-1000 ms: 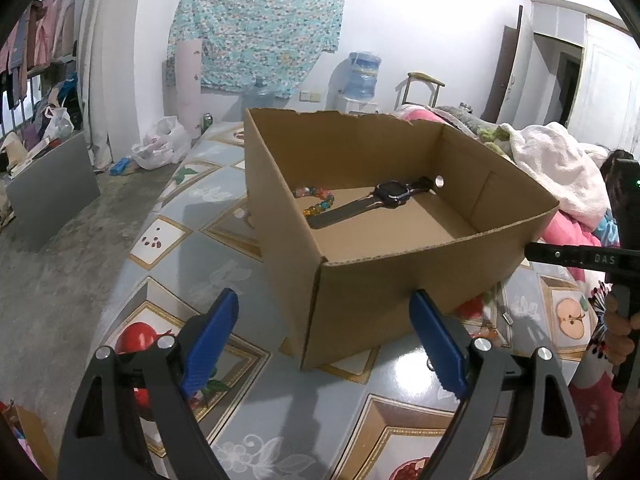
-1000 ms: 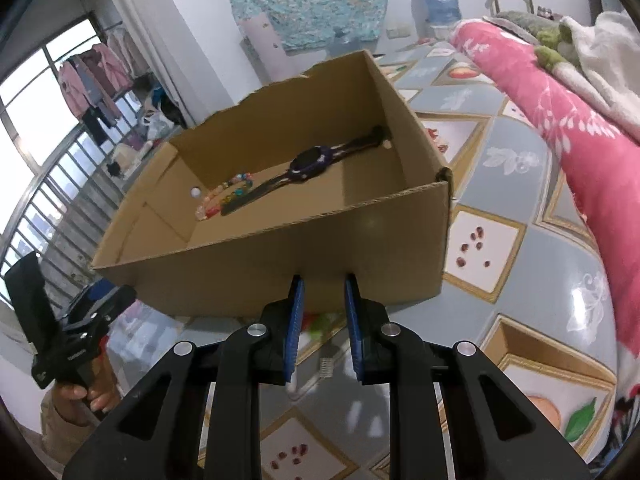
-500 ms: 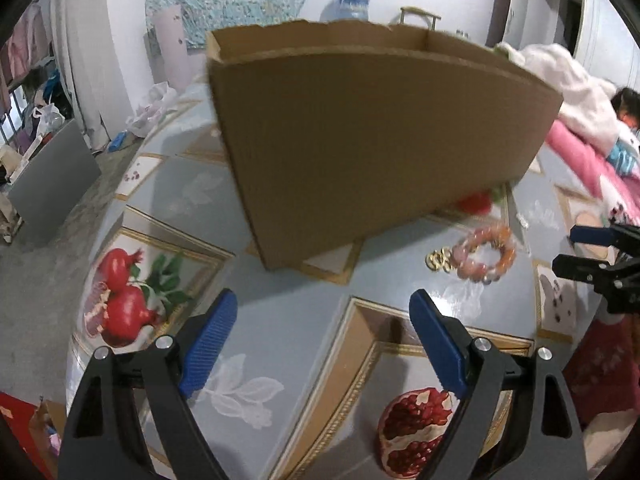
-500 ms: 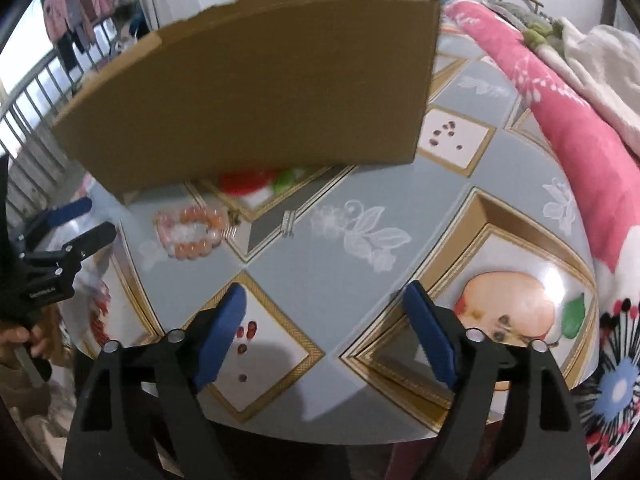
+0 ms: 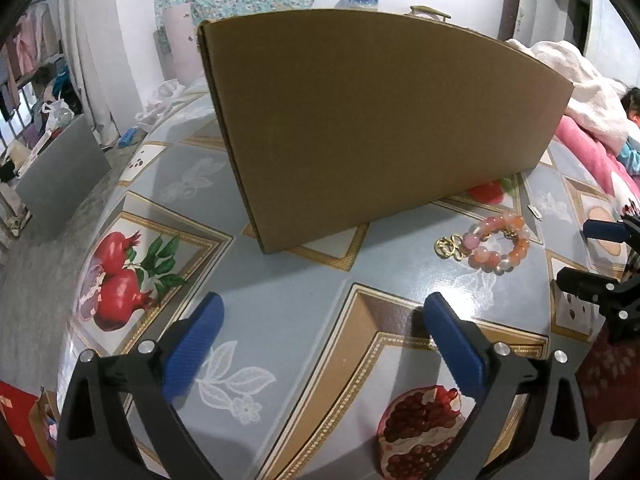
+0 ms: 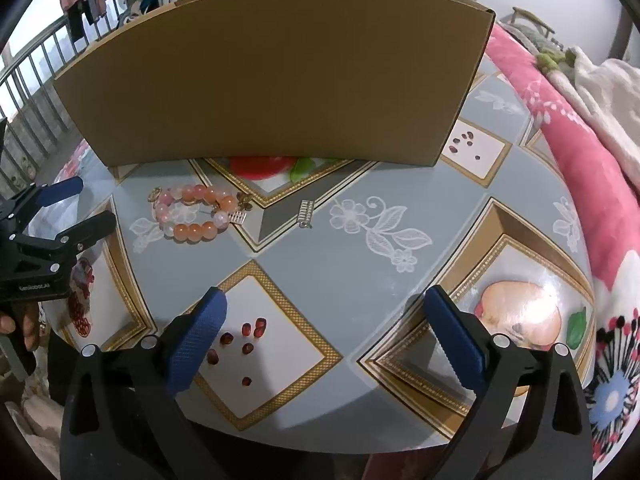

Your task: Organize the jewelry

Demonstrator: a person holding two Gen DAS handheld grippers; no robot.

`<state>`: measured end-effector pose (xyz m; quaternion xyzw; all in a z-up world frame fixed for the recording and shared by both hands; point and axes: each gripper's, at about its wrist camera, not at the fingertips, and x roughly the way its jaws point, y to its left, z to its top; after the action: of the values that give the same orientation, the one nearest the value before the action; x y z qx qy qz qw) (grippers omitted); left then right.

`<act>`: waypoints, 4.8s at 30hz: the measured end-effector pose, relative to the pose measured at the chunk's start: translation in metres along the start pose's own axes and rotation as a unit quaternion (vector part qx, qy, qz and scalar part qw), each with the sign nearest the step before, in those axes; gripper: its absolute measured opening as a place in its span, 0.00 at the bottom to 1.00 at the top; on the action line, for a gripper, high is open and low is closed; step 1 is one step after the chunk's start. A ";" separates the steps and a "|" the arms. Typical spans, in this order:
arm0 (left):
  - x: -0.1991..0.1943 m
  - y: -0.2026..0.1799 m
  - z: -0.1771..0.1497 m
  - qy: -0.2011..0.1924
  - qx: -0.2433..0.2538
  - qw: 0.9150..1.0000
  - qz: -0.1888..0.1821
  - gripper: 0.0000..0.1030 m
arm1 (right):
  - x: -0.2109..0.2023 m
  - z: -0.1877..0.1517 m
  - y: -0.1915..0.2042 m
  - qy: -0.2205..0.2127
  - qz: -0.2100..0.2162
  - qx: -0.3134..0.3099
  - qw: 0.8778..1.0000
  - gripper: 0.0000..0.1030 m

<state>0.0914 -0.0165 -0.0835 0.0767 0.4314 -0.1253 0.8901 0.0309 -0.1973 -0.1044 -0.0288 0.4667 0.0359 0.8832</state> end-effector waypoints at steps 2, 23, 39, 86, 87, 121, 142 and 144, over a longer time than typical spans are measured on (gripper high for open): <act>0.000 0.000 0.000 0.001 0.000 1.000 0.000 0.96 | 0.002 0.006 -0.006 -0.001 0.000 0.003 1.000 0.92; 0.001 -0.001 0.004 0.020 -0.009 1.000 0.004 0.96 | 0.007 0.016 -0.013 -0.044 -0.020 0.035 0.998 0.92; 0.000 -0.003 0.003 0.024 -0.024 0.999 0.016 0.96 | 0.003 0.012 -0.004 -0.049 -0.028 0.050 0.997 0.92; -0.014 -0.104 0.008 -0.053 0.181 0.973 -0.137 0.29 | -0.003 0.011 -0.030 -0.076 0.130 0.091 0.984 0.31; -0.011 -0.107 0.008 -0.048 0.190 0.972 -0.133 0.29 | -0.003 0.011 -0.029 -0.077 0.131 0.091 0.984 0.31; -0.026 -0.095 0.058 -0.085 0.177 0.975 -0.107 0.09 | -0.003 -0.004 -0.061 -0.101 0.200 0.121 0.967 0.29; -0.028 0.020 0.011 -0.016 0.039 0.999 -0.017 0.10 | -0.007 0.003 -0.048 -0.095 0.180 0.132 0.970 0.30; -0.030 0.024 0.008 -0.018 0.040 0.999 -0.005 0.13 | -0.007 0.003 -0.047 -0.095 0.175 0.132 0.971 0.30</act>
<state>0.0864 0.0095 -0.0547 0.1078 0.4102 -0.1488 0.8933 0.0336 -0.2445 -0.0958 0.1740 0.3786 0.1305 0.8996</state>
